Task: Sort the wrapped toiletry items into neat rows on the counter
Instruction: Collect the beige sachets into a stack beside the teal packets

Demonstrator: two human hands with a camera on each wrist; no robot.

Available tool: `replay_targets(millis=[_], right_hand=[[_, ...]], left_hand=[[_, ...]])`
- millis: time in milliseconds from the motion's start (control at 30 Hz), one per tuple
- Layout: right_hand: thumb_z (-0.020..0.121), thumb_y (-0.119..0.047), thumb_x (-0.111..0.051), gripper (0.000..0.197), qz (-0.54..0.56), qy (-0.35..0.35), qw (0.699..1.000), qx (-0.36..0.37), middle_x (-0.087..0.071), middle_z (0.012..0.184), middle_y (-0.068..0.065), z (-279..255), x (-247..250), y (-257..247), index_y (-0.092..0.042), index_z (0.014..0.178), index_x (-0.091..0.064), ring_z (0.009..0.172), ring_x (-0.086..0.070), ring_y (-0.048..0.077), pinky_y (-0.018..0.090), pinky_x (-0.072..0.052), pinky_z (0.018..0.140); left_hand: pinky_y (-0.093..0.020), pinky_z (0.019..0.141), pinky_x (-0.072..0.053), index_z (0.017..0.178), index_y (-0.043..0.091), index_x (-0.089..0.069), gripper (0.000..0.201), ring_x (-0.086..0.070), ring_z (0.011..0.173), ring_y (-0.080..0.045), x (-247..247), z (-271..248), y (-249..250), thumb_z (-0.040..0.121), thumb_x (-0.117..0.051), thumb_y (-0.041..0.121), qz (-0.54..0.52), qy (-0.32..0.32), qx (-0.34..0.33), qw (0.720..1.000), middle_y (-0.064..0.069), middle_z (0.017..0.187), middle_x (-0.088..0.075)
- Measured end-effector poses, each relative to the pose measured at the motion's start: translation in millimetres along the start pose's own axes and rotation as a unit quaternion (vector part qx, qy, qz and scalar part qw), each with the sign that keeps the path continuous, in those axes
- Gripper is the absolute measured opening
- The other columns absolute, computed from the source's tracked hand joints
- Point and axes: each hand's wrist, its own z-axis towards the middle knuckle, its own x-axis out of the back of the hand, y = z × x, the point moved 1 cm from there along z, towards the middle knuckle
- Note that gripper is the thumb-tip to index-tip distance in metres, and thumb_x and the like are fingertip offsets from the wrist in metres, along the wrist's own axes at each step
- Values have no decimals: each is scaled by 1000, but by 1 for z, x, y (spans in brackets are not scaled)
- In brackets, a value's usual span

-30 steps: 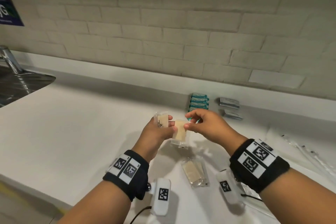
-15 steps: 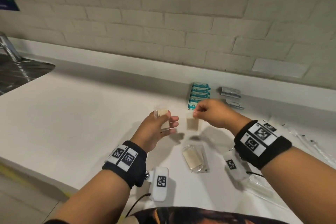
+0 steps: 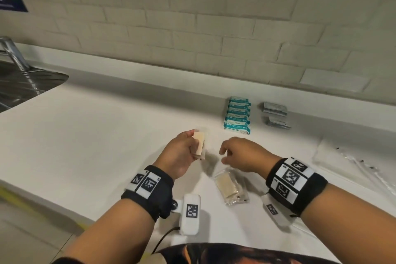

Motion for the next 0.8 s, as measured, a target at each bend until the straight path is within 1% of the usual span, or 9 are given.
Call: replay_targets(millis=[33, 100, 167, 300, 433, 567, 667, 733, 800], right_hand=[[89, -36, -62, 19, 68, 25, 997, -6, -66, 100, -6, 1, 4, -1, -24, 103, -65, 80, -61, 7, 26, -49, 73], [86, -37, -66, 21, 223, 59, 973, -13, -68, 90, -6, 4, 13, -6, -19, 97, -69, 70, -61, 7, 24, -50, 68], [83, -32, -72, 22, 311, 72, 947, -25, -68, 79, -4, 4, 18, -11, -12, 91, -70, 62, -58, 10, 22, -47, 61], [83, -18, -72, 12, 310, 100, 945, -31, -66, 70, -1, 1, 19, -14, -7, 82, -69, 57, -56, 11, 22, -47, 58], [83, -15, -70, 16, 319, 98, 942, -33, -62, 69, 2, 2, 21, -10, 0, 86, -65, 59, -56, 14, 26, -47, 61], [83, -15, -71, 15, 347, 95, 933, -13, -59, 72, 0, -3, 21, -13, -7, 93, -64, 58, -54, 11, 17, -45, 53], [81, -12, -73, 7, 372, 105, 922, -5, -63, 71, -2, -6, 24, -13, -8, 86, -70, 60, -52, 9, 19, -45, 56], [79, -11, -74, 3, 354, 104, 930, -7, -65, 71, -2, -6, 26, -14, -9, 78, -72, 62, -53, 9, 20, -45, 59], [80, -14, -73, 7, 269, 123, 955, -19, -64, 72, -7, -5, 28, -13, -15, 73, -72, 66, -53, 8, 21, -42, 58]], left_hand=[[-30, 61, -50, 121, 2, -53, 38, -57, 75, -22, -1, 0, -1, 85, -44, -5, 16, 0, -11, 1000, -13, 93, -59], [-32, 67, -50, 119, 2, -53, 31, -59, 84, -23, -3, 1, -2, 91, -45, -7, 33, 10, -32, 999, -16, 103, -61], [-33, 69, -52, 111, 4, -55, 22, -62, 84, -23, -6, 0, -3, 93, -46, -6, 39, 0, -47, 998, -15, 102, -63], [-35, 75, -52, 102, 8, -57, 17, -65, 81, -22, -13, -5, -2, 94, -48, -4, 49, -27, -63, 996, -11, 94, -67], [-26, 66, -53, 103, 8, -57, 13, -64, 75, -18, -14, -7, 0, 95, -51, 1, 68, -21, -66, 995, -10, 93, -67], [-30, 71, -51, 104, 6, -58, 13, -61, 79, -23, -15, -12, -3, 94, -53, 0, 115, -11, -79, 990, -14, 94, -66], [-28, 72, -53, 103, 5, -61, 13, -64, 73, -18, -16, -18, -6, 92, -57, 0, 142, -18, -80, 986, -11, 90, -68], [-28, 73, -51, 100, 6, -62, 12, -62, 72, -17, -16, -21, -6, 91, -59, 0, 150, -16, -73, 986, -10, 89, -68], [-27, 76, -50, 98, 11, -63, 11, -62, 77, -16, -14, -24, -7, 91, -59, 4, 165, -7, -60, 984, -5, 89, -66]])
